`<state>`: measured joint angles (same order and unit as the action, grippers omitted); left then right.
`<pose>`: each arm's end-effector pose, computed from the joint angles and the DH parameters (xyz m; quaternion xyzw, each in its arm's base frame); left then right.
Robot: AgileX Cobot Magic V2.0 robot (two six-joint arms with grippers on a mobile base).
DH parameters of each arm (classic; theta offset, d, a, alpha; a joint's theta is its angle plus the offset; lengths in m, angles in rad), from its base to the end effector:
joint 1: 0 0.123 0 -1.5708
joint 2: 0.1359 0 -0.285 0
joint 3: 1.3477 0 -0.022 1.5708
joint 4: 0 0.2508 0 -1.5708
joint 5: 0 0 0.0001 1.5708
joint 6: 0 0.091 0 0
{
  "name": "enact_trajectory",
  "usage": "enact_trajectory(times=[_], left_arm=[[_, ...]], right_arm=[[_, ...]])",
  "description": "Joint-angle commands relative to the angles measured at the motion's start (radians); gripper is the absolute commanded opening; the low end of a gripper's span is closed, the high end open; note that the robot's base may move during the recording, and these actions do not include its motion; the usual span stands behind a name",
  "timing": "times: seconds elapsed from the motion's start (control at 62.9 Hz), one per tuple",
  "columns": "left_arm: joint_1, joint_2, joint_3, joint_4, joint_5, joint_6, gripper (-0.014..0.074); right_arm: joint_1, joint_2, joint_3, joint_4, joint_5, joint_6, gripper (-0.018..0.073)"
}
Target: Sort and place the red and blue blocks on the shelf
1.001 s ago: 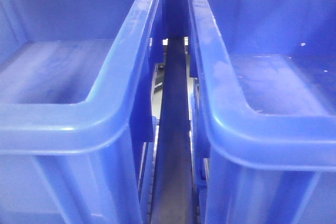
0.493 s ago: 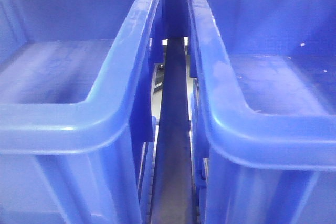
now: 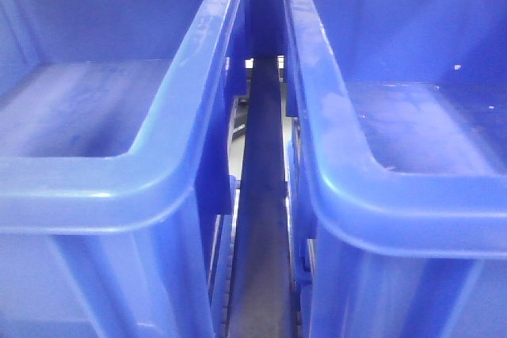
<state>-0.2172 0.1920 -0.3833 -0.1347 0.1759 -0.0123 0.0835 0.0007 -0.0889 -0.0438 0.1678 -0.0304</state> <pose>0.0540 -0.0141 0.3142 0.0329 0.6685 -0.1415 0.7293 0.0516 0.0036 0.2278 -0.0527 0.7024 0.0009 0.7098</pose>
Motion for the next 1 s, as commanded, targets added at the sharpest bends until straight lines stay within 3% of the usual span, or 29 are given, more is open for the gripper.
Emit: enact_trajectory(times=[0.0,0.175,0.986], left_arm=[[-0.001,0.009,-0.031,-0.009,-0.074,-0.005,0.0126],[-0.001,0.007,-0.031,-0.009,-0.075,-0.005,0.0126],[-0.001,0.007,-0.031,-0.009,-0.075,-0.005,0.0126]], right_arm=[[-0.025,-0.032,0.03,0.02,-0.117,-0.011,0.0049],[-0.065,-0.03,0.098,0.055,-0.12,0.03,0.0049],[-0.065,-0.03,0.098,0.044,-0.129,0.03,0.0049]])
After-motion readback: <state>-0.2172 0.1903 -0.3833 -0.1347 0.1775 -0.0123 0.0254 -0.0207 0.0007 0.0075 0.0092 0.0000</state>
